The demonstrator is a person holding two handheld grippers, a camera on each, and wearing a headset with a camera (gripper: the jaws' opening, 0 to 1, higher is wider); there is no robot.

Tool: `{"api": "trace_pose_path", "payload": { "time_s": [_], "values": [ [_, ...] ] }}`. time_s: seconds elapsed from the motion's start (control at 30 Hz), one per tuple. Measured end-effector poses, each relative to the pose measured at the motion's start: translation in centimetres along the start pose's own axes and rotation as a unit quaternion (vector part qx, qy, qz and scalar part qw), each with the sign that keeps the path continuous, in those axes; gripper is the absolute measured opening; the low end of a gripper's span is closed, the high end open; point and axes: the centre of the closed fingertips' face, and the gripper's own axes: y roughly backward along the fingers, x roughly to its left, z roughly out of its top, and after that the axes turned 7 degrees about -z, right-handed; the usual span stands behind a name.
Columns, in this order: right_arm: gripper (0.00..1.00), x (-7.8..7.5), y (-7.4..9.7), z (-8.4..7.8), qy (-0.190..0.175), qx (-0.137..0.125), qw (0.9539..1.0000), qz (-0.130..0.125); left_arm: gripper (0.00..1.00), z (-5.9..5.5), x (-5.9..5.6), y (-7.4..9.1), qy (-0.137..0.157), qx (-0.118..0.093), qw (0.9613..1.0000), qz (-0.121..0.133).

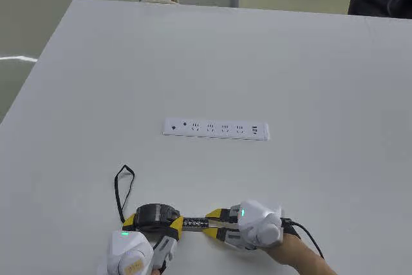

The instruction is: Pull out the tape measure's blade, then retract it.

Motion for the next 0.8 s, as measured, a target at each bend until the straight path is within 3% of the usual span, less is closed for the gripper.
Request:
{"api": "trace_pose_path", "payload": {
  "time_s": [0.8],
  "values": [
    [0.12,0.5,-2.0,1.3,0.004,-0.005,1.0000,0.003,0.57,-0.1,0.0,-0.1,0.000,0.003,0.9998,-0.019]
  ]
}}
